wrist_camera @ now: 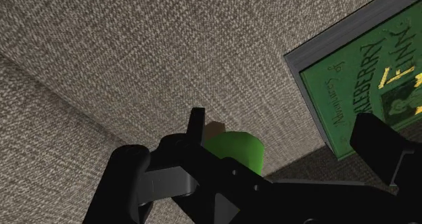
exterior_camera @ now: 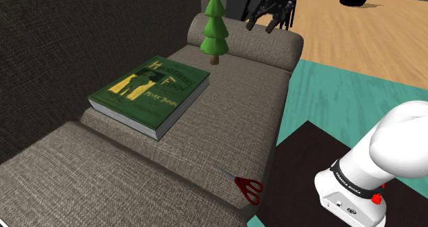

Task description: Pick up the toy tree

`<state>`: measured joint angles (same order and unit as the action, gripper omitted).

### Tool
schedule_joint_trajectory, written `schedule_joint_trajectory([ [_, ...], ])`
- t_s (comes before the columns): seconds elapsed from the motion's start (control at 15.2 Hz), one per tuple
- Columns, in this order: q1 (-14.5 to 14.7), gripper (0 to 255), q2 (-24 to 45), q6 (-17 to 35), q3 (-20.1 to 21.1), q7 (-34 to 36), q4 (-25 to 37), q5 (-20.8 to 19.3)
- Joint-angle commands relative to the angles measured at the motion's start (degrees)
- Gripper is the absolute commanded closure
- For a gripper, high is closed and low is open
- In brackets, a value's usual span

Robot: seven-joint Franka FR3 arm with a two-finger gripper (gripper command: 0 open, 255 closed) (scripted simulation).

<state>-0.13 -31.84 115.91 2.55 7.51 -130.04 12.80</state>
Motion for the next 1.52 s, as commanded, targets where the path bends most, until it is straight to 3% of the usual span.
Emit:
schedule_joint_trajectory([
  [0.0, 0.2, 0, 2.3, 5.0, -0.5, -0.1, 0.5, 2.0],
  [0.46, 1.7, 0, 12.0, 18.8, -2.4, -1.8, 6.3, 9.9],
  [0.92, 3.9, 0, 21.6, 29.1, -5.0, -6.1, 15.1, 20.4],
  [1.45, 4.9, 0, 22.4, 33.8, -5.3, -10.6, 10.6, 24.5],
])
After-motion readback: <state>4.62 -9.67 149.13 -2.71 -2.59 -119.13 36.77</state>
